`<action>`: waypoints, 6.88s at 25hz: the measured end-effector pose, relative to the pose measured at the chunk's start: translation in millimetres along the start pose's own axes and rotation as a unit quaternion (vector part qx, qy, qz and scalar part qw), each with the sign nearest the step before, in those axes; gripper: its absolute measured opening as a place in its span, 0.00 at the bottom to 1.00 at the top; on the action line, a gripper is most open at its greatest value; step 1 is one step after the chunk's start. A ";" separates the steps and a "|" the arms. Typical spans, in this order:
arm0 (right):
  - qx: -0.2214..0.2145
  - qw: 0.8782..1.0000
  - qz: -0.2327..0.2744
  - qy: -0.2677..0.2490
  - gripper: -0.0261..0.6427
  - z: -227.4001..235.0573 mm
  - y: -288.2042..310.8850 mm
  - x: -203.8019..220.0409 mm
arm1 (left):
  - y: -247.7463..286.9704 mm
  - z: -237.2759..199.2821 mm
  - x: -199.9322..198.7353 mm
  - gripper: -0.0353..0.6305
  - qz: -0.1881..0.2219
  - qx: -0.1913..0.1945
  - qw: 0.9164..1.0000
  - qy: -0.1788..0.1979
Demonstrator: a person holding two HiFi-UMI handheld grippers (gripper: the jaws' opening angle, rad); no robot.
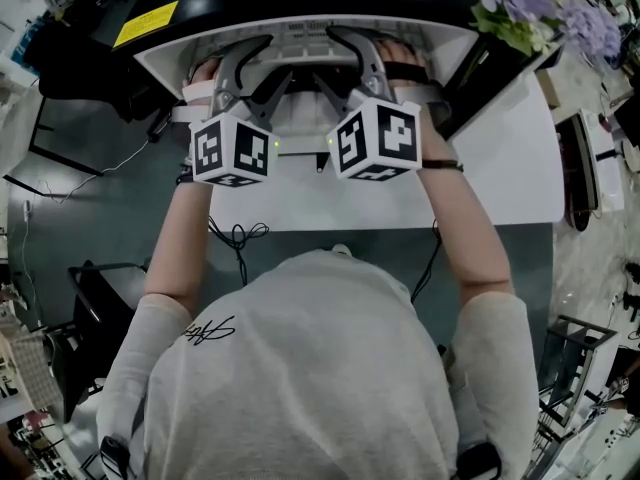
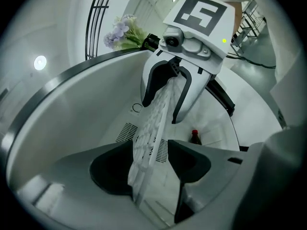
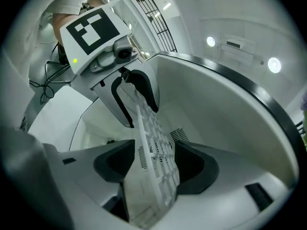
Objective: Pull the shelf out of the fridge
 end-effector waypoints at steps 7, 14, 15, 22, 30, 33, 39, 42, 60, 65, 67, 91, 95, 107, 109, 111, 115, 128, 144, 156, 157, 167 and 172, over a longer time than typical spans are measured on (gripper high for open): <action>0.008 1.000 -0.017 -0.025 0.40 3.0 16.1 -1.4 | 11.9 -1.3 0.4 0.38 -0.015 0.004 1.000 0.006; 0.021 0.997 -0.035 -0.069 0.40 2.8 27.7 -2.5 | 22.0 1.5 -6.1 0.38 -0.013 0.007 1.000 0.024; 0.022 0.996 -0.037 -0.075 0.40 3.1 28.9 -2.4 | 23.4 1.6 -5.9 0.38 -0.016 0.008 0.999 0.027; 0.027 0.996 -0.027 -0.079 0.39 2.2 38.6 3.1 | 29.2 -7.4 -3.8 0.37 -0.030 0.002 0.999 0.025; 0.025 0.995 -0.041 -0.090 0.39 2.1 47.0 3.7 | 35.4 -4.5 -4.8 0.22 -0.058 0.011 0.996 0.063; 0.031 0.991 -0.051 -0.120 0.30 -1.9 50.1 3.1 | 36.4 -2.0 -4.7 0.17 -0.065 0.002 0.994 0.084; 0.049 0.992 -0.040 -0.112 0.14 -1.0 48.8 -1.2 | 34.1 -1.1 -4.2 0.15 -0.065 -0.005 0.994 0.087; 0.048 0.992 -0.041 -0.112 0.13 -0.8 49.1 -0.6 | 35.1 -1.9 -4.2 0.15 -0.065 -0.002 0.995 0.082; 0.045 0.992 -0.038 -0.110 0.13 -0.9 49.6 1.9 | 33.7 -1.8 -4.7 0.16 -0.061 0.015 0.996 0.059; 0.046 0.992 -0.039 -0.111 0.13 -1.9 47.6 1.4 | 31.4 -1.2 -5.9 0.16 -0.061 0.015 0.996 0.056; 0.046 0.992 -0.039 -0.110 0.13 -2.4 46.6 0.9 | 30.2 -1.1 -6.2 0.16 -0.060 0.016 0.997 0.055; 0.046 0.992 -0.050 -0.107 0.13 -4.2 45.4 0.2 | 27.2 -0.2 -7.3 0.16 -0.060 0.017 0.997 0.042; 0.047 0.992 -0.048 -0.109 0.13 -6.8 41.6 -1.5 | 22.8 1.1 -9.2 0.16 -0.060 0.015 0.997 0.044; 0.050 0.991 -0.047 -0.111 0.13 -9.7 36.1 -5.8 | 15.4 0.8 -11.3 0.17 -0.060 0.017 0.997 0.039; 0.049 0.992 -0.047 -0.110 0.13 -10.1 36.0 -5.9 | 14.9 0.9 -11.4 0.17 -0.060 0.018 0.997 0.038; 0.049 0.992 -0.049 -0.109 0.13 -10.3 35.8 -5.4 | 14.7 1.1 -11.6 0.17 -0.060 0.018 0.997 0.038; 0.049 0.991 -0.053 -0.109 0.13 -10.1 35.4 -5.4 | 14.4 1.2 -11.8 0.17 -0.060 0.018 0.997 0.039; 0.052 0.991 -0.059 -0.110 0.13 -13.1 31.2 -6.8 | 9.9 2.8 -14.2 0.17 -0.055 0.022 0.998 0.038; 0.054 0.990 -0.056 -0.113 0.13 -17.8 25.1 -8.6 | 3.0 2.7 -17.1 0.19 -0.055 0.041 0.998 0.019; 0.065 0.989 -0.068 -0.117 0.13 -17.8 25.4 -9.2 | 2.4 3.1 -16.7 0.19 -0.056 0.041 0.997 0.015; 0.066 0.989 -0.069 -0.117 0.13 -17.5 25.5 -9.3 | 2.6 2.8 -16.7 0.19 -0.056 0.041 0.997 0.015; 0.068 0.988 -0.071 -0.117 0.13 -20.5 19.4 -10.2 | -2.5 4.6 -21.1 0.19 -0.056 0.043 0.997 0.014; 0.069 0.988 -0.072 -0.117 0.13 -22.4 16.2 -12.0 | -6.3 5.5 -22.6 0.19 -0.055 0.041 0.998 0.015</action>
Point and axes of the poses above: the fingertips, and each gripper's own axes: y forward along the fingers, z to its right, x out of its underside, the point moved 10 cm from there along -y, backward along the fingers, and after that the axes turned 15 degrees about y, right-handed, at the moved point
